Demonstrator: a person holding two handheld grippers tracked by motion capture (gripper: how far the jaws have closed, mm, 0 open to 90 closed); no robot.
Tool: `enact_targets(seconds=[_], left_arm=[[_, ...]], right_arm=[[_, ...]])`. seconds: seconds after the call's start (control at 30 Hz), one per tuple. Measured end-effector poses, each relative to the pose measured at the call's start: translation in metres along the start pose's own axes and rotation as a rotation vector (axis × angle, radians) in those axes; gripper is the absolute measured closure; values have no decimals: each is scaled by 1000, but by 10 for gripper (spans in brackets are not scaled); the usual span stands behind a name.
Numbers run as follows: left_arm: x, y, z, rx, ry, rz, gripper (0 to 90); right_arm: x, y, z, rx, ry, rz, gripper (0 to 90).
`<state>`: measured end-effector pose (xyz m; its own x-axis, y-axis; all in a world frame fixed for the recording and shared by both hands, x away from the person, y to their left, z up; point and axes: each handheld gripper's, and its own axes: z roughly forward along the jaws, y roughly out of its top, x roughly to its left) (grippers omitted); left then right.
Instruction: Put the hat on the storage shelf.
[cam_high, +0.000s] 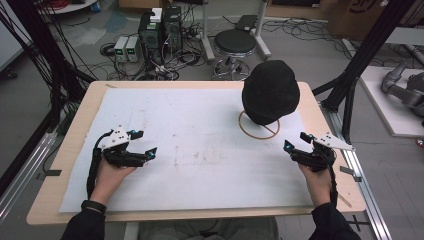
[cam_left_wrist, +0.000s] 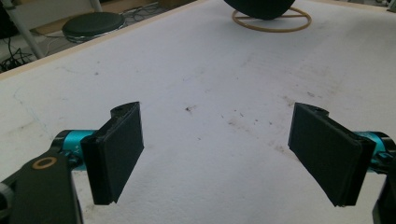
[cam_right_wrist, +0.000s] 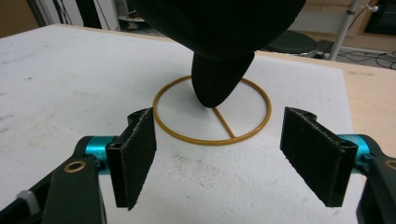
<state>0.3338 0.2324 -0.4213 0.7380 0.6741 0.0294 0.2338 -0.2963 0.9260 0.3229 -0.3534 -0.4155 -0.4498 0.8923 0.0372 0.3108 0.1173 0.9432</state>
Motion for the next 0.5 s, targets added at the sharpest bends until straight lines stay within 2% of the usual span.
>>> enact_targets(seconds=[0.5], left_arm=[[0,1,0,-3,1,0,179]], right_arm=[[-1,-1,2,14,2,-1,254]])
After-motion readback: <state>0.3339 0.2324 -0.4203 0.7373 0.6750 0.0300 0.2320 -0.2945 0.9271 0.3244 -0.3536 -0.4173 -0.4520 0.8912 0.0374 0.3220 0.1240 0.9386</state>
